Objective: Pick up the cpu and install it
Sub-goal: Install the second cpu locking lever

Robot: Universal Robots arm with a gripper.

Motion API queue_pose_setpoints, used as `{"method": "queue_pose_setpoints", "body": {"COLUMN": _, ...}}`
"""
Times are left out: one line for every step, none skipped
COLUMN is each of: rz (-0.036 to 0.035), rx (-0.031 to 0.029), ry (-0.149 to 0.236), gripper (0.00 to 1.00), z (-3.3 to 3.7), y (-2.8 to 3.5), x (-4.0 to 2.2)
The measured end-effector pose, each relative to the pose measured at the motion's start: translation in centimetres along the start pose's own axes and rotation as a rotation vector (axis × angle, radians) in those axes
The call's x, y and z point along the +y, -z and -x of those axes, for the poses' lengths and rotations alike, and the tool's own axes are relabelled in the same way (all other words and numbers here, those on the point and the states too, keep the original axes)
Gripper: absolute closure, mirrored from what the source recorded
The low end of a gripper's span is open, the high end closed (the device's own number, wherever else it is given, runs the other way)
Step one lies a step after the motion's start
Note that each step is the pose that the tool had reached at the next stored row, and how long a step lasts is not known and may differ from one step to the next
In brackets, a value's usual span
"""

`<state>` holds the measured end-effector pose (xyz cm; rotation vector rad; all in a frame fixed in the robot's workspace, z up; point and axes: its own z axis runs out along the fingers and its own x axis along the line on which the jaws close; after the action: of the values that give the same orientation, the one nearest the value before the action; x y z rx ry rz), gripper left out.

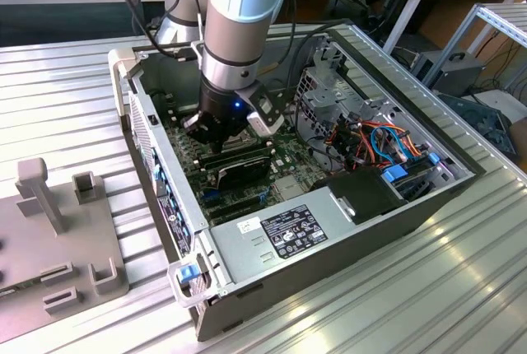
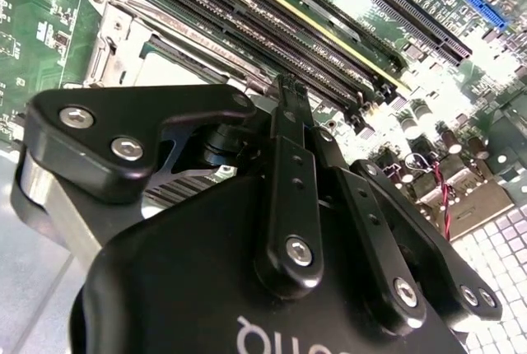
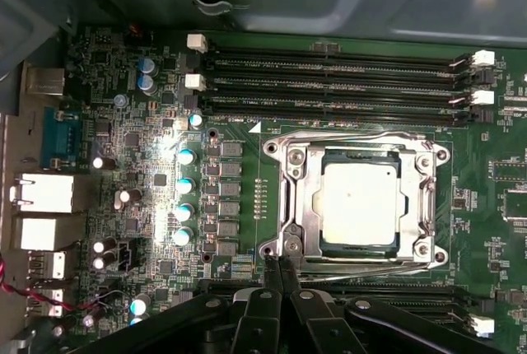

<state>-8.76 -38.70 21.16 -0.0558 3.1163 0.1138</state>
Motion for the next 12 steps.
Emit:
{"method": "queue_pose_setpoints", "body": {"rz": 0.0000, "rx": 0.0000, "ry": 0.000, "gripper": 0.89, "z": -0.01, "y": -0.07, "x": -0.01}}
{"method": "queue_pose_setpoints", "body": {"rz": 0.0000, "rx": 0.0000, "ry": 0.000, "gripper": 0.89, "z": -0.02, "y": -0.14, "x": -0.01}}
{"method": "queue_pose_setpoints", "body": {"rz": 0.0000, "rx": 0.0000, "ry": 0.000, "gripper": 0.89, "z": -0.02, "y": -0.20, "x": -0.01}}
{"method": "queue_pose_setpoints", "body": {"rz": -0.0001, "rx": 0.0000, "ry": 0.000, "gripper": 0.89, "z": -0.03, "y": -0.26, "x": -0.02}}
{"method": "queue_pose_setpoints", "body": {"rz": 0.0000, "rx": 0.0000, "ry": 0.000, "gripper": 0.89, "z": -0.04, "y": -0.31, "x": -0.02}}
{"method": "queue_pose_setpoints", "body": {"rz": -0.0001, "rx": 0.0000, "ry": 0.000, "gripper": 0.89, "z": -0.04, "y": -0.34, "x": -0.03}}
{"method": "queue_pose_setpoints", "body": {"rz": -0.0001, "rx": 0.0000, "ry": 0.000, "gripper": 0.89, "z": -0.04, "y": -0.38, "x": -0.03}}
{"method": "queue_pose_setpoints", "body": {"rz": -0.0001, "rx": 0.0001, "ry": 0.000, "gripper": 0.89, "z": -0.04, "y": -0.41, "x": -0.01}}
{"method": "queue_pose_setpoints", "body": {"rz": -0.0001, "rx": 0.0000, "ry": 0.000, "gripper": 0.89, "z": -0.05, "y": -0.47, "x": 0.04}}
{"method": "queue_pose_setpoints", "body": {"rz": -0.0001, "rx": 0.0001, "ry": 0.000, "gripper": 0.89, "z": -0.05, "y": -0.49, "x": 0.08}}
{"method": "queue_pose_setpoints", "body": {"rz": -0.0002, "rx": 0.0001, "ry": 0.000, "gripper": 0.89, "z": -0.04, "y": -0.51, "x": 0.13}}
{"method": "queue_pose_setpoints", "body": {"rz": 0.0000, "rx": 0.0001, "ry": 0.000, "gripper": 0.89, "z": -0.04, "y": -0.55, "x": 0.25}}
